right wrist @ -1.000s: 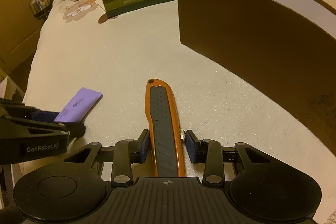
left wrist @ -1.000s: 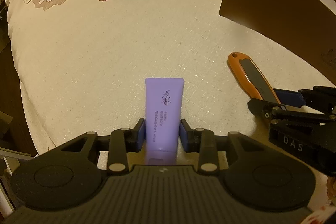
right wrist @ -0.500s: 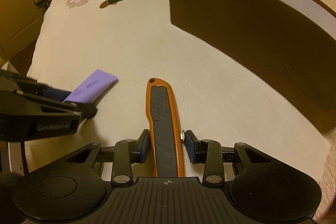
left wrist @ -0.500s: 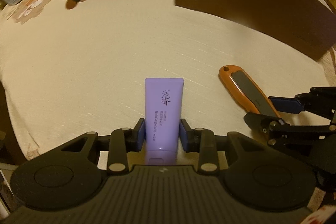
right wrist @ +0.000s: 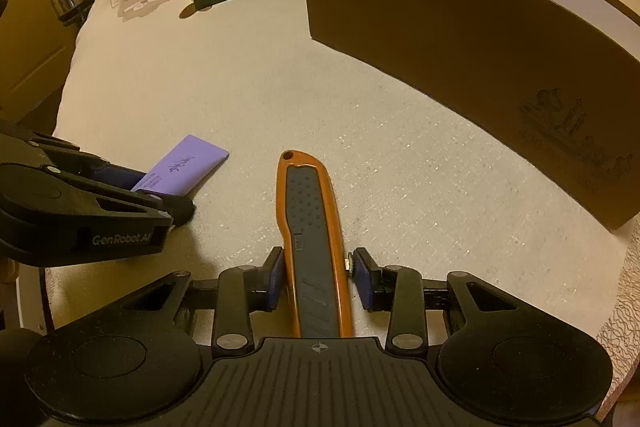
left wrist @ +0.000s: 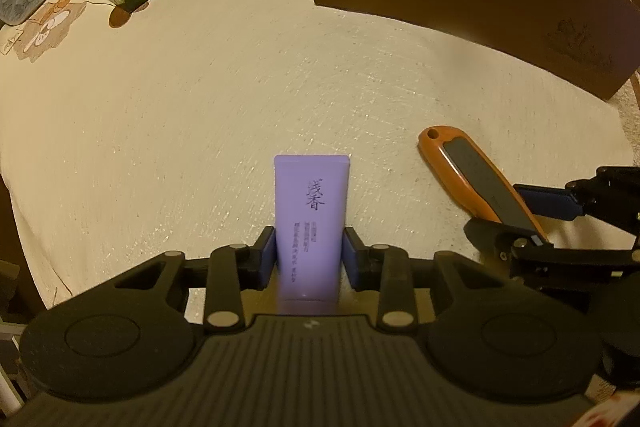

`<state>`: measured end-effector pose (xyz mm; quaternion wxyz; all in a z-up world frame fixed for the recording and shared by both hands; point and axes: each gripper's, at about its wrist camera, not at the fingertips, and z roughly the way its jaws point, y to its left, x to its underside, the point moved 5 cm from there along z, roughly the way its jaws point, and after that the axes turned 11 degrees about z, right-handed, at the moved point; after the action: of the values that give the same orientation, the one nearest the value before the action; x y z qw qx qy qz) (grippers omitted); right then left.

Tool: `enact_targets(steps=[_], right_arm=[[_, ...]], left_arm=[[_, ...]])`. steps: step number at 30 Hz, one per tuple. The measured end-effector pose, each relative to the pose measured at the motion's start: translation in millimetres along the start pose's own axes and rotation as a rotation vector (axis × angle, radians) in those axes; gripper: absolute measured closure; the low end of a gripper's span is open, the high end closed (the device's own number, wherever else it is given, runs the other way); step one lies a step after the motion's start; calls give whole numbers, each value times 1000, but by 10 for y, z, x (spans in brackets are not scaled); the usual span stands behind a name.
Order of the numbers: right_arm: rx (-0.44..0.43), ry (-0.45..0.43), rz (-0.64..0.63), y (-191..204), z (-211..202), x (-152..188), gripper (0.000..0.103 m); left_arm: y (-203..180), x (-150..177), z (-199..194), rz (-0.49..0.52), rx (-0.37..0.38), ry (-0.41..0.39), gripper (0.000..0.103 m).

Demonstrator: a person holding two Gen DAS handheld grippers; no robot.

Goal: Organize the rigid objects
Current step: 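Carry the purple tube and orange knife toward the brown box, then lower the tube and knife into the brown box and open both grippers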

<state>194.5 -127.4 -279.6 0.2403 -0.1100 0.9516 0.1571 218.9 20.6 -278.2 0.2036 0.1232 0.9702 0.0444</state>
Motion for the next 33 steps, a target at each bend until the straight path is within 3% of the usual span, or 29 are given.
enact_targets(steps=[8, 15, 33], right_arm=[[-6, 5, 79, -114, -120, -84, 71], [-4, -27, 155, -309, -368, -209, 71], [-8, -184, 275, -744, -1162, -992, 71]], left_arm=[[-87, -68, -102, -13, 31, -12, 74], [-213, -272, -294, 5, 50, -70, 74], [-394, -1211, -955, 71, 49, -251, 74]])
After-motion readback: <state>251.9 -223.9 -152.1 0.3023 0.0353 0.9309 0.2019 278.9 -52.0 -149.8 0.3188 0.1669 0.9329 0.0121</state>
